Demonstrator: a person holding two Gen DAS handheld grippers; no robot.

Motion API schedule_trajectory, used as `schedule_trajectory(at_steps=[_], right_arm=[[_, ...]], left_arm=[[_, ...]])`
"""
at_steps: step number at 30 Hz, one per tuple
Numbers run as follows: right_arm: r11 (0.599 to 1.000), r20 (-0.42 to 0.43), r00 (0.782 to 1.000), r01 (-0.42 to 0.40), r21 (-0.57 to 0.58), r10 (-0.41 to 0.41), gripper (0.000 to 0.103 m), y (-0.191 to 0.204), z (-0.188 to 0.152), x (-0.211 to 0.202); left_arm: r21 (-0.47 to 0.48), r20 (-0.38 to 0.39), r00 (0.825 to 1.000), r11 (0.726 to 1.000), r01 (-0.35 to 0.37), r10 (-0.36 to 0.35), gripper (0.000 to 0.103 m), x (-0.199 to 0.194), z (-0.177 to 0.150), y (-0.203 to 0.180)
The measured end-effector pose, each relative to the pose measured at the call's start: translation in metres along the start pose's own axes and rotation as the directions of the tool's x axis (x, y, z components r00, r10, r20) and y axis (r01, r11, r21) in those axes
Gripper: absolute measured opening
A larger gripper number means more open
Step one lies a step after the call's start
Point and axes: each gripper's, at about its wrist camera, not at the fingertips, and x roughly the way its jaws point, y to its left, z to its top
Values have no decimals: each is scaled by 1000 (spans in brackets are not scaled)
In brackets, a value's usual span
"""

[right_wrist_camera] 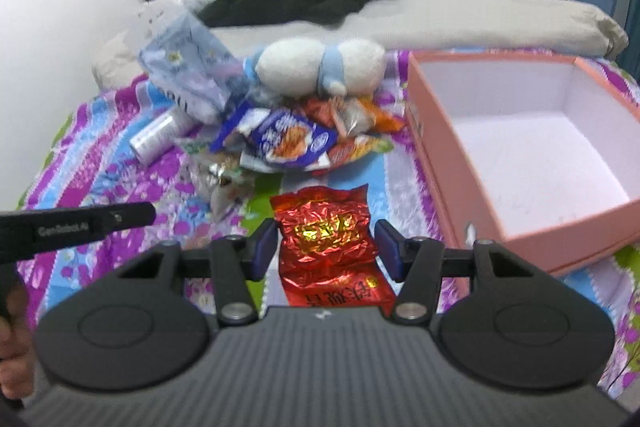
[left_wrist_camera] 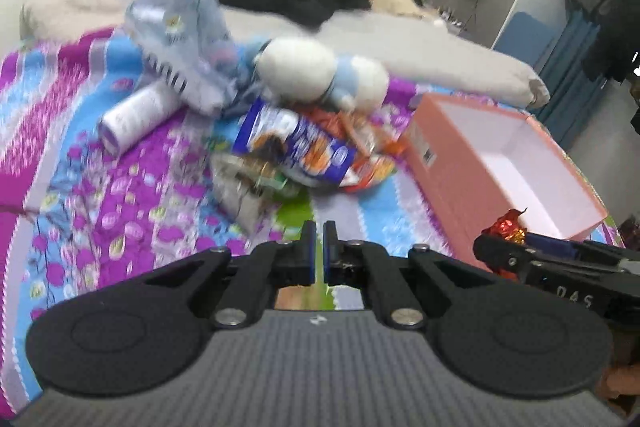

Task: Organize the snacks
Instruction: 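Grasp the clear dried-meat bag with the left tool, then carry both snacks into the pink box and open both tools to release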

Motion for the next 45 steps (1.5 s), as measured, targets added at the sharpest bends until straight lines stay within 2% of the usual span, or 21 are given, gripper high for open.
schedule_trajectory(at_steps=[5, 9, 13, 15, 16, 17, 19, 25, 29, 30, 34, 36, 38, 39, 43, 45], right_arm=[[999, 25, 999, 24, 29, -25, 57, -14, 11, -2], [998, 32, 998, 53, 40, -54, 57, -24, 18, 0], [995, 7, 997, 78, 56, -79, 57, -34, 21, 9], [995, -4, 996, 84, 55, -84, 57, -39, 19, 12], [995, -15, 996, 87, 57, -86, 57, -41, 17, 14], [994, -22, 996, 88, 59, -87, 57, -43, 15, 15], [995, -39, 996, 84, 57, -82, 57, -44, 9, 18], [994, -77, 995, 76, 82, -69, 57, -46, -6, 20], [995, -88, 994, 69, 71, -63, 57, -44, -15, 20], [996, -92, 994, 68, 65, -62, 57, -44, -16, 20], [996, -98, 993, 67, 57, -62, 57, -42, -23, 24], [995, -106, 993, 68, 69, -60, 57, -42, -26, 26], [995, -112, 992, 63, 76, -54, 57, -42, -28, 28], [995, -113, 992, 63, 74, -55, 57, -42, -28, 28], [996, -102, 994, 55, 76, -47, 57, -41, -24, 27], [996, -92, 995, 50, 67, -44, 57, -40, -21, 26]], left_arm=[[81, 23, 1000, 997, 6, -8, 4, 3, 14, -23], [106, -17, 1000, 994, 18, -17, 4, 15, 16, -20], [59, -97, 995, 998, 34, -29, 6, 35, 1, 6], [30, -145, 989, 999, 15, -11, 17, 48, -12, 20], [7, -171, 985, 1000, -4, 5, 39, 54, -19, 27], [-3, -186, 982, 1000, -21, 20, 69, 59, -25, 31], [1, -204, 977, 998, -57, 56, 90, 67, -39, 37], [112, -270, 954, 988, -105, 132, 95, 100, -64, 35], [191, -260, 942, 968, -165, 212, 102, 125, -75, 34], [196, -246, 946, 967, -166, 212, 102, 126, -76, 34], [152, -270, 944, 977, -152, 189, 101, 132, -74, 40], [146, -277, 943, 978, -149, 184, 95, 133, -70, 41], [142, -274, 942, 977, -157, 191, 78, 130, -67, 42], [136, -274, 942, 978, -161, 193, 74, 128, -66, 42], [129, -278, 944, 980, -149, 180, 46, 120, -60, 45], [104, -282, 944, 984, -147, 171, 40, 118, -59, 48]])
